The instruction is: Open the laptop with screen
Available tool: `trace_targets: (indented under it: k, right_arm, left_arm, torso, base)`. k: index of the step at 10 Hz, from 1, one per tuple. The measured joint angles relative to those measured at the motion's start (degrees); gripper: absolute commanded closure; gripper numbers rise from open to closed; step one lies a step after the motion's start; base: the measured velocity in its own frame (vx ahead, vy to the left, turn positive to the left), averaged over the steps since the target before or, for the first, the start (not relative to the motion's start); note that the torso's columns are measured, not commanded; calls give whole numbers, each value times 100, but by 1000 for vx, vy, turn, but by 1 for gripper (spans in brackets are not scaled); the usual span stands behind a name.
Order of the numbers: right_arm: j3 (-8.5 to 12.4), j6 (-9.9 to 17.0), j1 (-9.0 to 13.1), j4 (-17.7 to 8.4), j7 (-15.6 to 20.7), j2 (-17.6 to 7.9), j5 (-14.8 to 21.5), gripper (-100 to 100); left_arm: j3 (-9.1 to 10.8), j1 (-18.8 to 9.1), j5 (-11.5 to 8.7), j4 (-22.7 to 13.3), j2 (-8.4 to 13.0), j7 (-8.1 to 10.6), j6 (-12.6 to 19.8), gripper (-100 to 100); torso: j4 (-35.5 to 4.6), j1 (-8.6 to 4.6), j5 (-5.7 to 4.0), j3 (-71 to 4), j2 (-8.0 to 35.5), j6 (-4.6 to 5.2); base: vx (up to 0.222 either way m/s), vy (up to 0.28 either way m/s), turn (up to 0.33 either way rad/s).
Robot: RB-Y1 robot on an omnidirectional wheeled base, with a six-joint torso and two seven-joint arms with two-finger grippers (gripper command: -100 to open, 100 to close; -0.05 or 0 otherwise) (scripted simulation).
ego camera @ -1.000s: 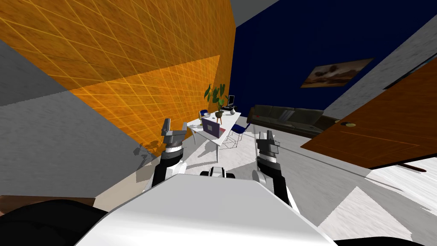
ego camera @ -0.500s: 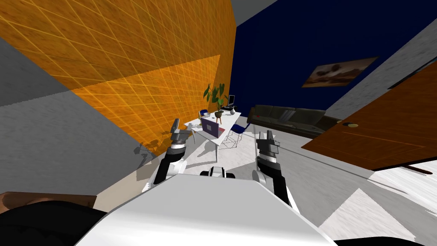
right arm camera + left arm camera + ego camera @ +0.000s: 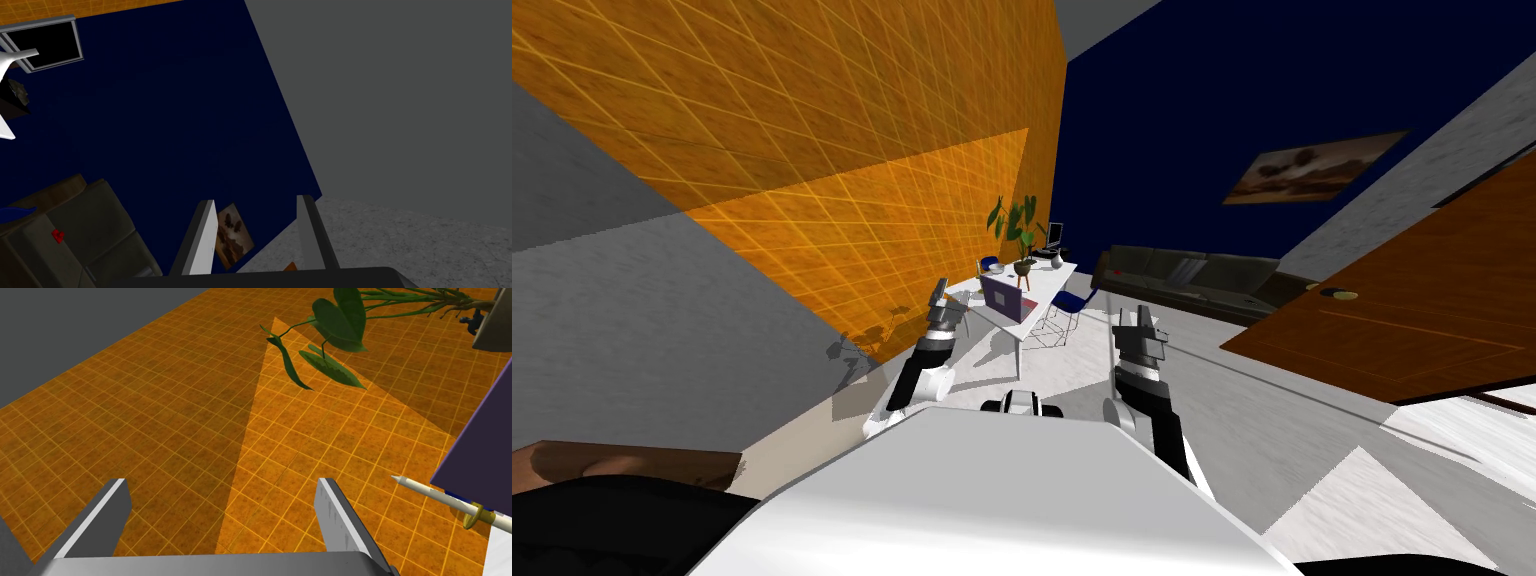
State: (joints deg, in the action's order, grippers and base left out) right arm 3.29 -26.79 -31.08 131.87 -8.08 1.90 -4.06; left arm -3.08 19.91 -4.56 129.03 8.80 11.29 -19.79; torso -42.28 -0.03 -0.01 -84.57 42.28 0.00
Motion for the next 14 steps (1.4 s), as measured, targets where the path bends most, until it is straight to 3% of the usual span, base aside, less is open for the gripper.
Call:
trace_targets:
  k: [11,14]
  right_arm:
    - [0,0,0,0,0,0,0,0]
    - [0,0,0,0,0,0,0,0]
  left_arm:
    - [22,-1223,-528,-1023,131,305,1761,-100]
    - [3,-1621,-649,-1415,27,364,2244,-100]
  torso:
    - [0,4,1,1,1,0]
    - [-1,3,0,1,1,-1]
  base:
    - [-1,-55,24]
    - [-2,-58,23]
